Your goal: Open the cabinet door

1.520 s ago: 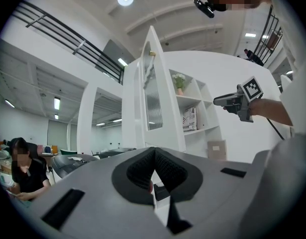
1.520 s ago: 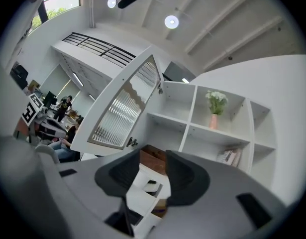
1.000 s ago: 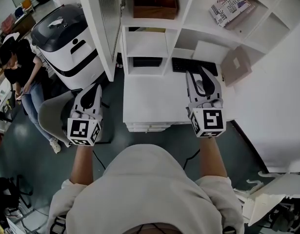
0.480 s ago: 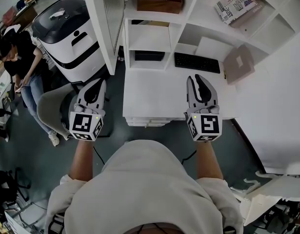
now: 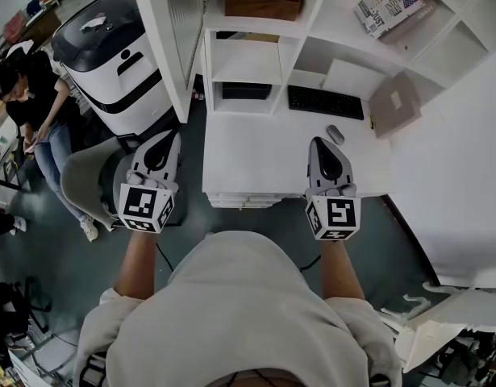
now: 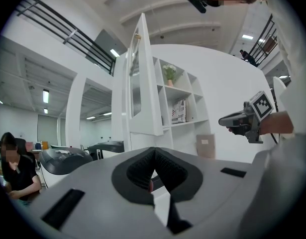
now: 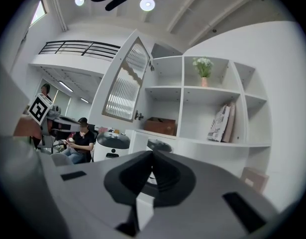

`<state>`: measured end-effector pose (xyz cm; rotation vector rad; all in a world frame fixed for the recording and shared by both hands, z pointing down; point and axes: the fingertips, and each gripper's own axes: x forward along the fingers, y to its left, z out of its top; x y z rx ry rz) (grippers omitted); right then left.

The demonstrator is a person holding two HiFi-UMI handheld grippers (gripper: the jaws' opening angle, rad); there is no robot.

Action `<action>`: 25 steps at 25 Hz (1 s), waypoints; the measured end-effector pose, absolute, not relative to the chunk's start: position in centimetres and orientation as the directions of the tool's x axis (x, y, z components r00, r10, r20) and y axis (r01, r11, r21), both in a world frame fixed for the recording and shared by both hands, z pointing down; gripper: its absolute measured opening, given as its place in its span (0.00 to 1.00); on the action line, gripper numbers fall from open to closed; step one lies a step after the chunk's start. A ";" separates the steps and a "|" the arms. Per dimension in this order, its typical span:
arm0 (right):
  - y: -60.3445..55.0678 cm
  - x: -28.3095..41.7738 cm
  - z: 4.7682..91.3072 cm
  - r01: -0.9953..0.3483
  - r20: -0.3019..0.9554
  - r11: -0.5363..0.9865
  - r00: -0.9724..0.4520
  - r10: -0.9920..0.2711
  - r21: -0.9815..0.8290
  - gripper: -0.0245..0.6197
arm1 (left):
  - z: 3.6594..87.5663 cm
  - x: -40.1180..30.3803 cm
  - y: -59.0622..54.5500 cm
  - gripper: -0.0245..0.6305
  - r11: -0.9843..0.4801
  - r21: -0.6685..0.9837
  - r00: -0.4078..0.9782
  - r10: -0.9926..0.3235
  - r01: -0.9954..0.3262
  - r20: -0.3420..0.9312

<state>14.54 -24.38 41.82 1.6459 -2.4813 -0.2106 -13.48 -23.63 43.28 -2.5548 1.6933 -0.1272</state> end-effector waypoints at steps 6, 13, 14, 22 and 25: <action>-24.0 14.8 42.9 -0.900 0.065 0.388 -0.383 -0.921 0.197 0.04 | 43.7 -12.9 -23.7 0.03 -0.400 -0.109 0.398 -0.916 -0.910 0.039; -23.9 14.7 42.5 -0.898 0.058 0.398 -0.394 -0.917 0.190 0.04 | 43.7 -12.7 -23.6 0.03 -0.401 -0.110 0.399 -0.916 -0.910 0.041; -23.9 14.7 42.5 -0.897 0.059 0.398 -0.395 -0.917 0.189 0.04 | 43.6 -12.6 -23.6 0.03 -0.401 -0.110 0.399 -0.916 -0.910 0.041; -23.8 14.6 42.6 -0.893 0.065 0.410 -0.405 -0.912 0.187 0.04 | 43.5 -12.6 -23.5 0.03 -0.398 -0.113 0.396 -0.917 -0.910 0.038; -23.8 14.7 42.5 -0.892 0.065 0.410 -0.405 -0.912 0.188 0.04 | 43.3 -12.5 -23.5 0.03 -0.398 -0.115 0.397 -0.917 -0.910 0.036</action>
